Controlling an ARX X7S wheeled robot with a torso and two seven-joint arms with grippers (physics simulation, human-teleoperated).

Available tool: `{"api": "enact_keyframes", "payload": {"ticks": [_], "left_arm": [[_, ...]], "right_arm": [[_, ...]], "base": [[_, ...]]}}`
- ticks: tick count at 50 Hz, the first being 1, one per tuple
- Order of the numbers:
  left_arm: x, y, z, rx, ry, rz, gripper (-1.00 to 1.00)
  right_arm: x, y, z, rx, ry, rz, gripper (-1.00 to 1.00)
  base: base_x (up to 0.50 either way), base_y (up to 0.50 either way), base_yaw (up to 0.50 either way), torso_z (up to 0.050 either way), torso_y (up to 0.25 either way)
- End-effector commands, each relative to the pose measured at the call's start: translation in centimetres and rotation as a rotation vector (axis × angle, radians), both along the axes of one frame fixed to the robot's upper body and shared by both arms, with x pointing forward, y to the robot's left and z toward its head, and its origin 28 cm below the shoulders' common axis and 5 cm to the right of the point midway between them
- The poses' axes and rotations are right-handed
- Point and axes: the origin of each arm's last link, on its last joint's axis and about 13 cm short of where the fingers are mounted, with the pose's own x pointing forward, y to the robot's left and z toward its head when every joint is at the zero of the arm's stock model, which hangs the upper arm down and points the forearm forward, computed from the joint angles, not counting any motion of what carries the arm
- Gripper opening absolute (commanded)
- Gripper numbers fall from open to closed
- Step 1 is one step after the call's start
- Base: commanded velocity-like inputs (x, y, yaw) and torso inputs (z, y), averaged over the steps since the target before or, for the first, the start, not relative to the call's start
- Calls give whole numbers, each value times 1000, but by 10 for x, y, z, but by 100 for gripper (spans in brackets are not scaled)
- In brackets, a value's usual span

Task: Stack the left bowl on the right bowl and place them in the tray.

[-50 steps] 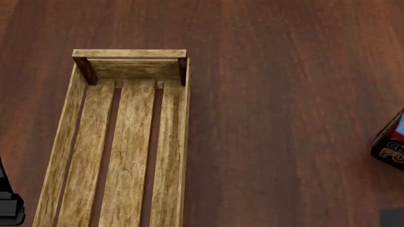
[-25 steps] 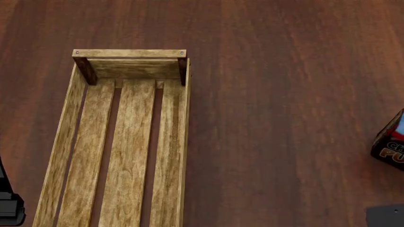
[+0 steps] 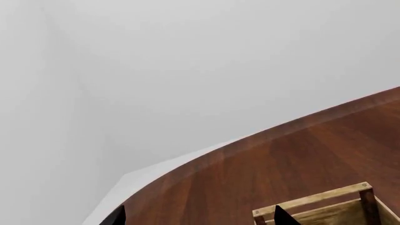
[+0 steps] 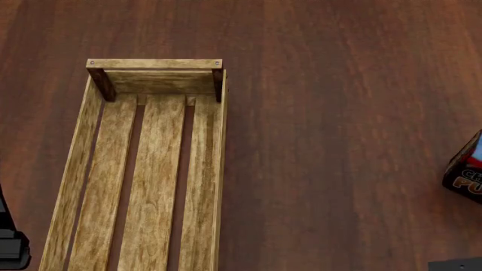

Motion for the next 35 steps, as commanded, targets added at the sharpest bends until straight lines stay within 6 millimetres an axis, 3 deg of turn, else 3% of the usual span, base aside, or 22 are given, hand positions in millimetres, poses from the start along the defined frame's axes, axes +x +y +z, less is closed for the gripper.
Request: {"api": "enact_keyframes", "payload": {"ticks": [1,32,33,35], "left_arm": [[1,0,0,-1,0,2,100],[1,-1,-2,7,2,-4,100],[1,-1,-2,6,2,-4,100],[1,-1,-1,6,1,-4,100]], "right_arm": [[-1,-3,-11,8,21,-12,100],[-1,-8,-40,25,103,-43,100],[-2,-8,-40,20,107,-49,-100],[-2,-8,-41,22,111,-46,-100]], "base": [[0,0,0,0,0],[0,0,0,0,0],[0,0,0,0,0],[0,0,0,0,0]]}}
